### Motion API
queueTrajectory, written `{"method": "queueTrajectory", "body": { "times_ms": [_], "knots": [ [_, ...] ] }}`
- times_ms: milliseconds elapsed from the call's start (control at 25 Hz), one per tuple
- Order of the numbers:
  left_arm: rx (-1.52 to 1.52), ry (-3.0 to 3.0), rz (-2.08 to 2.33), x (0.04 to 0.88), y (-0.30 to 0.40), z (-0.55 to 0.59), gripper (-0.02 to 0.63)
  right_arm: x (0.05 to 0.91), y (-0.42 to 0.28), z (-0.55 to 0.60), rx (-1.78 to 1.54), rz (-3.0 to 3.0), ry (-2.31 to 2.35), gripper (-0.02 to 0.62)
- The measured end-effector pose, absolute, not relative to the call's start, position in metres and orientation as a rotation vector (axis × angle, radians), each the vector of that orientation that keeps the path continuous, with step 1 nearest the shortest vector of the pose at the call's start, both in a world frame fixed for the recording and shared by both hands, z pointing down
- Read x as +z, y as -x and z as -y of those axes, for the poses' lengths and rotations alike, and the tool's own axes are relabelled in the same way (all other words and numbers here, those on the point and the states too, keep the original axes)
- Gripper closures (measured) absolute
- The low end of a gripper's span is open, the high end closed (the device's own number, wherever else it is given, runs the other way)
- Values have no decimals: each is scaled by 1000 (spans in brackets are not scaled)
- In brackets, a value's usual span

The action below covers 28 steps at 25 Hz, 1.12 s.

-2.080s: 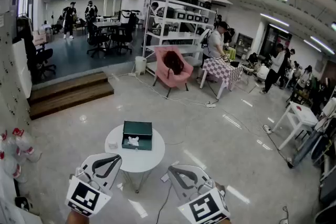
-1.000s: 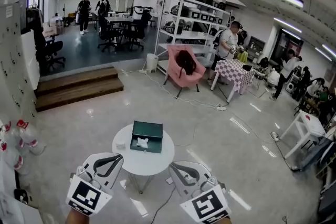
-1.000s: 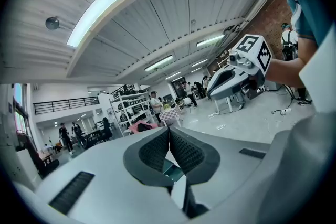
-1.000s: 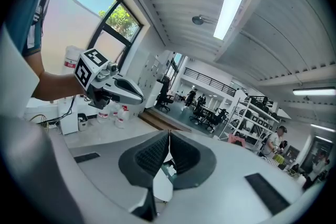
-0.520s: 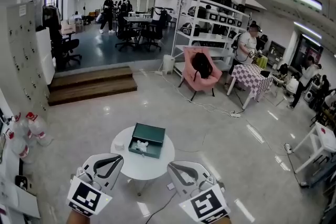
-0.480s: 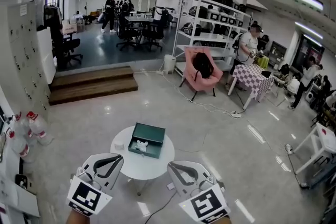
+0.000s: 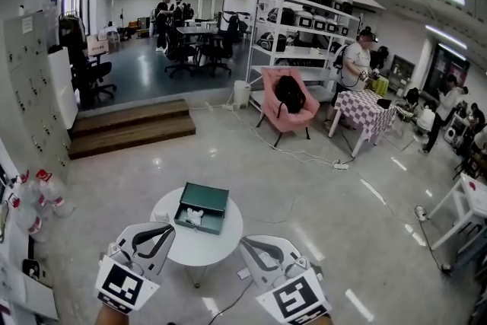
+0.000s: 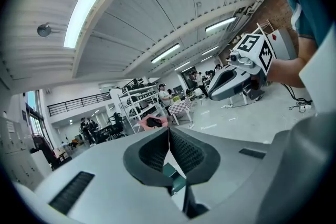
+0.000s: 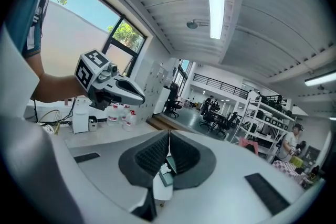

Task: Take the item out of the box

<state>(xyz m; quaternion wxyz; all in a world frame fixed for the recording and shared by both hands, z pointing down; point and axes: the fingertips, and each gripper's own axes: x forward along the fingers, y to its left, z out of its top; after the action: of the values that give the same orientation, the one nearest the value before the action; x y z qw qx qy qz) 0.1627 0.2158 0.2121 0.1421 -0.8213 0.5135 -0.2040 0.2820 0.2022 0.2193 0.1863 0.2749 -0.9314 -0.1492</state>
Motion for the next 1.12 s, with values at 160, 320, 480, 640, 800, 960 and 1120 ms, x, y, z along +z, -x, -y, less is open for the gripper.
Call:
{"method": "queueTrajectory", "body": {
  "times_ms": [160,320,480,640,800,960,1120],
  "knots": [
    [-582,2402,-1437,221,-175,-182,584,229,-295,-175,-396,2596,-820,555],
    [-561,2446,-1366,227,-175,-133,584,236,-294,-135,-374,2559,-877,555],
    [-533,2483,-1278,229,-160,-84,584,237,-280,-93,-354,2516,-966,555],
    [-517,2530,-1192,224,-134,-49,584,230,-254,-69,-325,2467,-1046,555],
    [-507,2554,-1135,226,-98,-4,584,230,-218,-29,-309,2439,-1105,555],
    [-502,2574,-1098,230,-55,47,584,233,-175,18,-293,2413,-1135,555],
    [-478,2595,-1057,237,-20,86,584,242,-137,55,-270,2391,-1172,555]
  ]
}}
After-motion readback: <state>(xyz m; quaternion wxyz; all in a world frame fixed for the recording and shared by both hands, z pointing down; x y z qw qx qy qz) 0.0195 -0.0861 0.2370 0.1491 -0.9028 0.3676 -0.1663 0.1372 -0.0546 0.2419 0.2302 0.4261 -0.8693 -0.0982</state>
